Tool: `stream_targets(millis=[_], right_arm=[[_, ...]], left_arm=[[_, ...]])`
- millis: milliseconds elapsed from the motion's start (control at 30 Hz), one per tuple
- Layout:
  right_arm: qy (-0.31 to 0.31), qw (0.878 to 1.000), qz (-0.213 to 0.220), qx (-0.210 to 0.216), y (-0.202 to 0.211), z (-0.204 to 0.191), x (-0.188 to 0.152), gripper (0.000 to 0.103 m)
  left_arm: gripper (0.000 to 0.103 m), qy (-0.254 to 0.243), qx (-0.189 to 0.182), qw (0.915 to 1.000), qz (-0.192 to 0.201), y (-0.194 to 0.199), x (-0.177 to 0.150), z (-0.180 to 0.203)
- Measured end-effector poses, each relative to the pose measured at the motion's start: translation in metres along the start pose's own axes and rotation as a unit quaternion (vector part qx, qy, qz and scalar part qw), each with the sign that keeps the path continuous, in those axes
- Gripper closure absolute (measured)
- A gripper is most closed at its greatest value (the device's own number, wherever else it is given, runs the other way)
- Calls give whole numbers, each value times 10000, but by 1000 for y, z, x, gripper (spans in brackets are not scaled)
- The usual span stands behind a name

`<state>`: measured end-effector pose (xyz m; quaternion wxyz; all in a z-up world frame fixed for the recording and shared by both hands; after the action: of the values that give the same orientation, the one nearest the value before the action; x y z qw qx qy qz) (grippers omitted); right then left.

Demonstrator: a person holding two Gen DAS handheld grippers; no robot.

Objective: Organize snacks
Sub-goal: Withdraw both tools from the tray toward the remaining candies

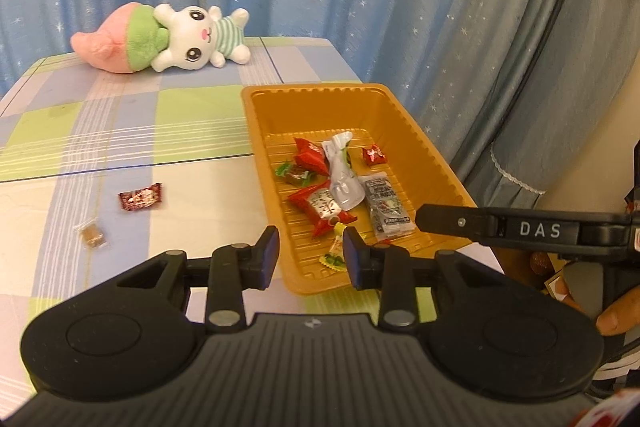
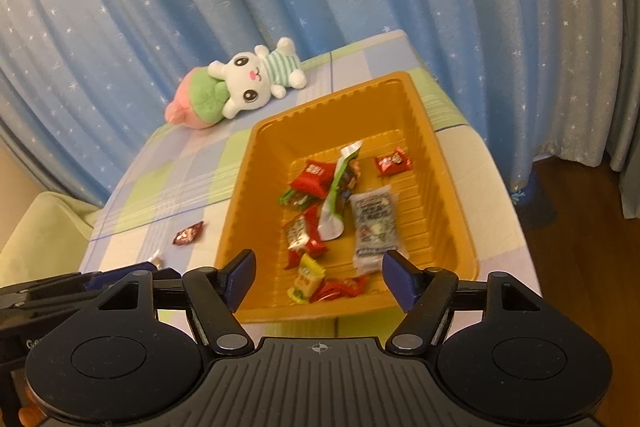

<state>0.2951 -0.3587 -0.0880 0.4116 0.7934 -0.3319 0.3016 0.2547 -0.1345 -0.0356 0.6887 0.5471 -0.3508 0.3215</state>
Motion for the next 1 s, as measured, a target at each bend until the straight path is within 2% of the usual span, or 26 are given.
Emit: stream_targets(millis=[600,1000], right_arm=[[163,9987,-390,300,-8,-80,-45,28],[241,9974,-597,326,-42,-131,-65,28]], left_arm=[[70,308,241,9992,-86,49,-17,-87],[69,411,388,9981,-265,52,-22,-154]])
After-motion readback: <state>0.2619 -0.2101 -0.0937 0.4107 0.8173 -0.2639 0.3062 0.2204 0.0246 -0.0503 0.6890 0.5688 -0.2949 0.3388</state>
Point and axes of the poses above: each gripper's, at about its wrist camera, not at the fingertips, and y roughly against the way its jaws point, z to its right, x to its top, the point moved 3 cm from there along -y, roughly the way its jaws point, and after that the axes turned 13 degrees about z, right-handed, at the moved point
